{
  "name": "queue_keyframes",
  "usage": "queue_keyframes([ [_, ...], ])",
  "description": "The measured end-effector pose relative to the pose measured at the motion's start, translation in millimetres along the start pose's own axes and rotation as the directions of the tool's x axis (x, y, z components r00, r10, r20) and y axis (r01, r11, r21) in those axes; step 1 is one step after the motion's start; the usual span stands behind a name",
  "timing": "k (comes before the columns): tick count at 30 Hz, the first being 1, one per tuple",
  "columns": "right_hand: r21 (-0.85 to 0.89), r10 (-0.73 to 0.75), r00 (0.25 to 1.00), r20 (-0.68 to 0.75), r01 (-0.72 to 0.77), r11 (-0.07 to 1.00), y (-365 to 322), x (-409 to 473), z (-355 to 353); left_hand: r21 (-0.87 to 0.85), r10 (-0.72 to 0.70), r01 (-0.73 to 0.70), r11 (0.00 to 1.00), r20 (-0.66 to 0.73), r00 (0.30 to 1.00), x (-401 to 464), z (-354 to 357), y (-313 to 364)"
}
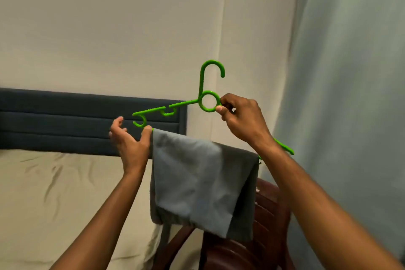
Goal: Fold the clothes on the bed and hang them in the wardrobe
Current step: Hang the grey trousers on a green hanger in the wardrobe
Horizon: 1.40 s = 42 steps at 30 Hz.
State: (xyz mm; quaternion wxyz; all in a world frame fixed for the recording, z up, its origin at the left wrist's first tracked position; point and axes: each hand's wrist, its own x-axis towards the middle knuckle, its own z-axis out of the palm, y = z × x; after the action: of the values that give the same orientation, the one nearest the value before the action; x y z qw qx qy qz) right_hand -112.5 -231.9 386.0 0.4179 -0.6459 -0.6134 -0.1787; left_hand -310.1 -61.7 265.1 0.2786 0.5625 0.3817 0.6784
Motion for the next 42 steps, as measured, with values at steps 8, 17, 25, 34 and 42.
queue_keyframes([
  [8,-0.276,0.073,0.985,-0.16,-0.115,0.954,-10.8,-46.3,-114.1,-0.044,0.604,-0.647,0.761,0.414,0.681,-19.7,64.0,115.8],
  [17,-0.454,0.243,0.867,-0.435,-0.444,0.773,-38.6,-161.6,-277.1,-0.393,0.759,-0.655,0.645,0.423,0.494,-141.6,108.5,237.3],
  [25,-0.573,0.291,0.721,-0.628,-0.682,0.454,-125.1,-292.9,-442.8,-0.723,0.812,-0.41,0.557,0.368,0.453,-302.8,95.8,386.3],
  [34,-0.58,0.163,0.584,-0.795,-0.811,0.076,-254.1,-469.2,-606.2,-0.857,0.825,-0.202,0.475,0.353,0.442,-486.5,11.0,541.6],
  [42,-0.499,-0.003,0.516,-0.857,-0.831,-0.244,-386.1,-614.0,-719.8,-0.947,0.874,-0.023,0.321,0.287,0.392,-631.8,-88.3,683.7],
])
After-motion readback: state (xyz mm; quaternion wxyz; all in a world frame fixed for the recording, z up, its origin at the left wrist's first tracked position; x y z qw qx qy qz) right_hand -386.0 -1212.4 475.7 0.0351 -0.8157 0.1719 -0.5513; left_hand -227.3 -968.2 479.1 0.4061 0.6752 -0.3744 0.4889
